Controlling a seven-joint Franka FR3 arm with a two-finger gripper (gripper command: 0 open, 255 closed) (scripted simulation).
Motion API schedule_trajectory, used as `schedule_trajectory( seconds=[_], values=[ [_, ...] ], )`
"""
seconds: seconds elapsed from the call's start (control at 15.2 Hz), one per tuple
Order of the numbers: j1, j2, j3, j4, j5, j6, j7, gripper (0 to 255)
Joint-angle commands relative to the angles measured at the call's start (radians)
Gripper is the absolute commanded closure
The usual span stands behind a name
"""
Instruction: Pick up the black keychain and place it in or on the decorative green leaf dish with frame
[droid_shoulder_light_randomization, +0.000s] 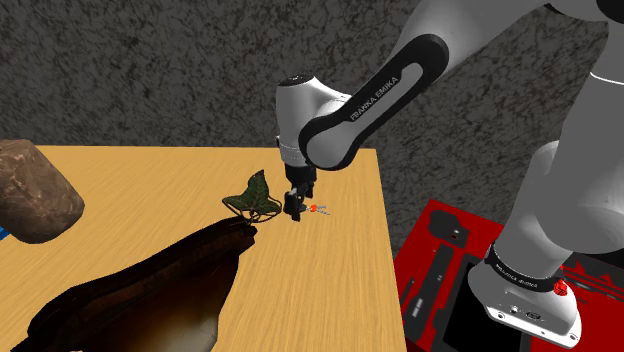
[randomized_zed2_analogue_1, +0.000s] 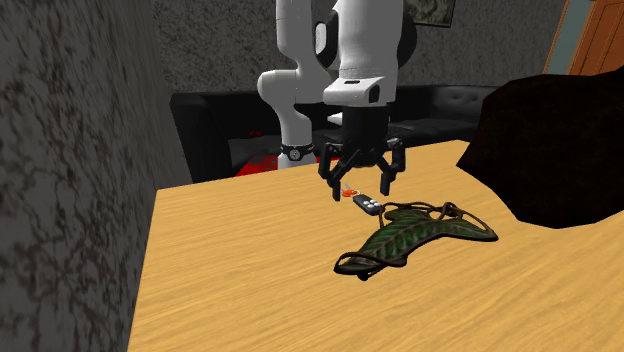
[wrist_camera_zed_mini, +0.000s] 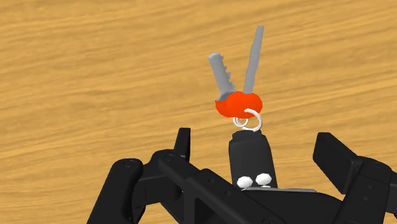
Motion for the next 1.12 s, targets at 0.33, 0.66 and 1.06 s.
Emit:
schedule_trajectory(
  seconds=[0.33,0.66,1.06],
  values=[
    [0.000,0.001,0.000,0.004,0.000,-0.003,0.000,255],
    [0.000,0.000,0.000,0.000,0.000,0.000,0.000,255],
    [0.000,-0.053,-0.001,0.030,0.017,-0.081,-0.012,255]
  ],
)
